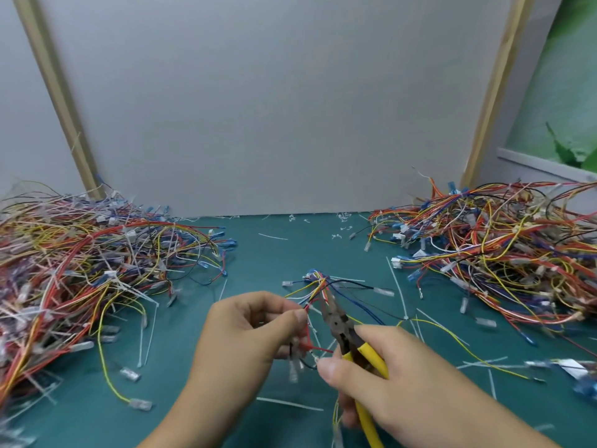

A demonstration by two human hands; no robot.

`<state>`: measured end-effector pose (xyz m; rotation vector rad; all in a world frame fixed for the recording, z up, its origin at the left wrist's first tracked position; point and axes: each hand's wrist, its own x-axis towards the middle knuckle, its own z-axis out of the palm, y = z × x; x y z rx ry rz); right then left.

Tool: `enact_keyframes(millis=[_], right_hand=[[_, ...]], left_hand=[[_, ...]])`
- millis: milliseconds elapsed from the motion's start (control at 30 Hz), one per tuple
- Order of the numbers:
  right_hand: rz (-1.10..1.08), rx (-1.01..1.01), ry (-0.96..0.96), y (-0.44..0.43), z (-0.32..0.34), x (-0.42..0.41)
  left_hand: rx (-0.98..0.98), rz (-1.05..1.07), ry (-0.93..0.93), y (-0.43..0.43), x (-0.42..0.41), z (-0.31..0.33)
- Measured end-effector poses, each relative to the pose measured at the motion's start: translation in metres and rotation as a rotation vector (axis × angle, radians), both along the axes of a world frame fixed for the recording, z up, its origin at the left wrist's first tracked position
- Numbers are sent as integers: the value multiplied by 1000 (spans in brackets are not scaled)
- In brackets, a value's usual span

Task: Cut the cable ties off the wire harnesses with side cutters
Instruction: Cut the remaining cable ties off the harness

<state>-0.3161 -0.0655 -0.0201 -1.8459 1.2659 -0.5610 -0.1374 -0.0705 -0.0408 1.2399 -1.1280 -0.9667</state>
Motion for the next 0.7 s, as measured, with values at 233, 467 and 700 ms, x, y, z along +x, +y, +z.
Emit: enact_keyframes(millis=[233, 467, 700], right_hand=[[31, 50, 180, -1, 3, -2], [9, 52, 146, -1, 1, -2], [-39, -55, 213, 4, 0, 0]], left_hand=[[-44, 34, 187, 6, -8, 1], [-94, -7, 196, 12, -12, 3], [-112, -12, 156, 14, -13, 4]])
